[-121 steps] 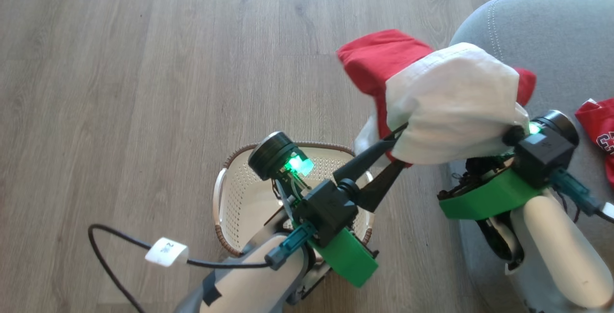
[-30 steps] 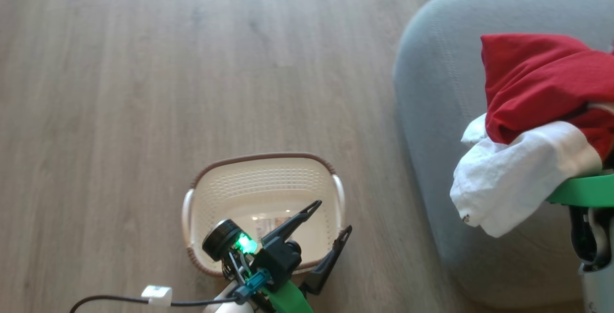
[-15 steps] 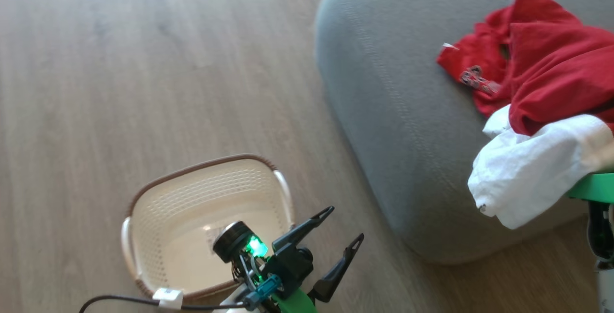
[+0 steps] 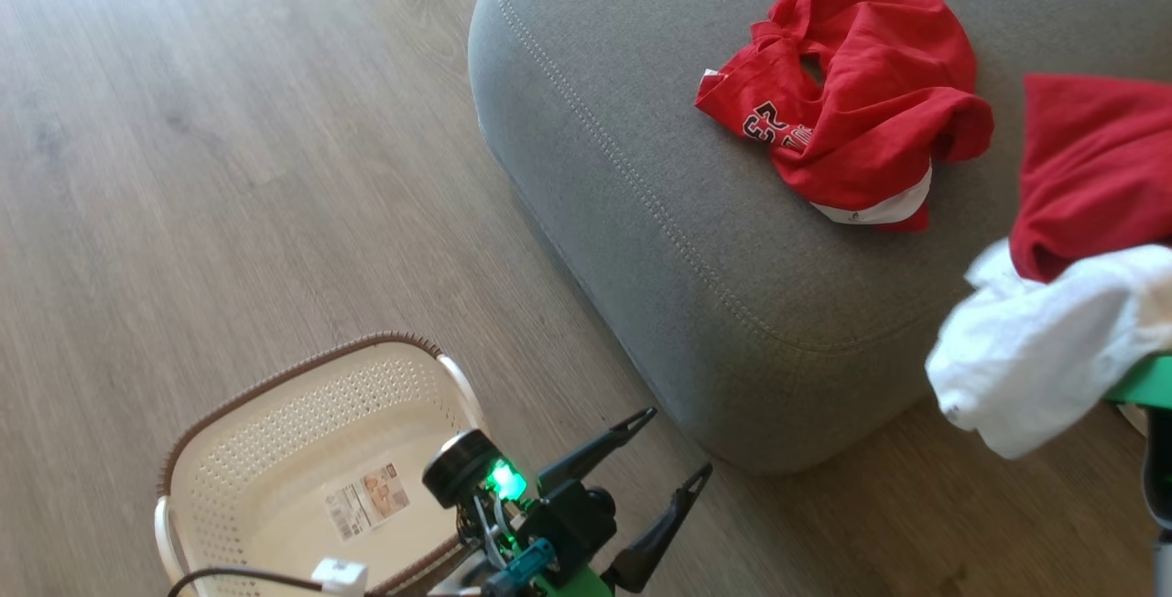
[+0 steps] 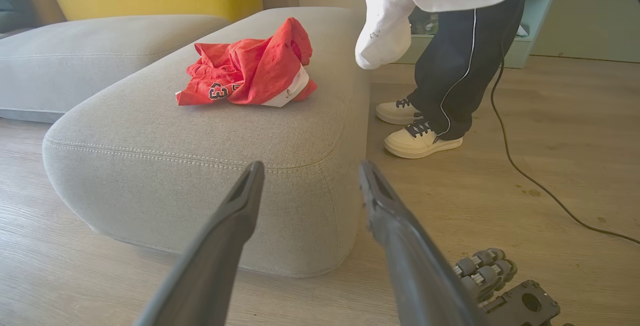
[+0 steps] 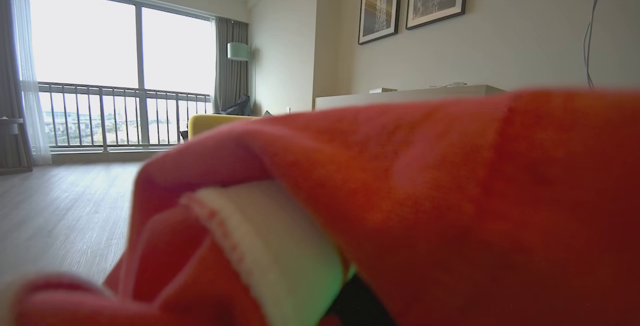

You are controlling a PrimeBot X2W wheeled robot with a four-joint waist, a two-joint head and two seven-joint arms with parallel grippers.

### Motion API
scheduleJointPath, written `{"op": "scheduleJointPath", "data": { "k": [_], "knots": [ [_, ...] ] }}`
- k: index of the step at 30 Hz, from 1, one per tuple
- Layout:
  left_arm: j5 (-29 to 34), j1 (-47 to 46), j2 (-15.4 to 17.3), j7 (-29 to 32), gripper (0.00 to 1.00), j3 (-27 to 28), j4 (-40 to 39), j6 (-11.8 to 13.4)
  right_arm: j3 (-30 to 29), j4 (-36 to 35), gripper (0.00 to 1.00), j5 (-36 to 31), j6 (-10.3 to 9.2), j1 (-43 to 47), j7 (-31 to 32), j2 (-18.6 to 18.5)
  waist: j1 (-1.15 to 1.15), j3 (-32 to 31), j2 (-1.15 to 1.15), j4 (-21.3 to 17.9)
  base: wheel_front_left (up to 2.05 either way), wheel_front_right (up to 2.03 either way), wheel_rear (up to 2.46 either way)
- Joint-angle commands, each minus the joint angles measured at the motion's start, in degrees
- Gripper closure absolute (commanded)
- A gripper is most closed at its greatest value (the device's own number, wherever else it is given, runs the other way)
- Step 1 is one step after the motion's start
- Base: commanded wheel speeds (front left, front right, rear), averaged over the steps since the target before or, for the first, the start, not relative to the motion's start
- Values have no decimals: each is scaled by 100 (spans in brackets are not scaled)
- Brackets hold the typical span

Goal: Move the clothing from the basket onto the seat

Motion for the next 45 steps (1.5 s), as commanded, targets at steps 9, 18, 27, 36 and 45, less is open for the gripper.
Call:
{"op": "scheduleJointPath", "data": {
  "k": [9,18,27,36,45],
  "knots": [
    [-69,-279,-62,-28,0,13,-139,24,-149,-364,100,-40,-1,110,-13,-15,0,24,0,-7,0,0,0],
    [-80,-279,-70,-28,0,60,-144,32,-277,-274,100,-162,-1,30,-13,-23,0,49,0,-31,0,0,0],
    [52,-347,168,-28,0,174,-174,64,-122,143,100,-144,-1,-829,-13,-322,0,605,0,-154,0,0,0],
    [328,-723,785,-28,0,-10,-262,113,-250,510,100,-118,-1,-2362,-13,-656,0,1931,0,-75,0,0,0],
    [417,-1237,1223,-28,0,-122,-526,215,-829,1330,100,15,-1,-3763,-13,-890,0,3060,0,196,0,0,0]
  ]
}}
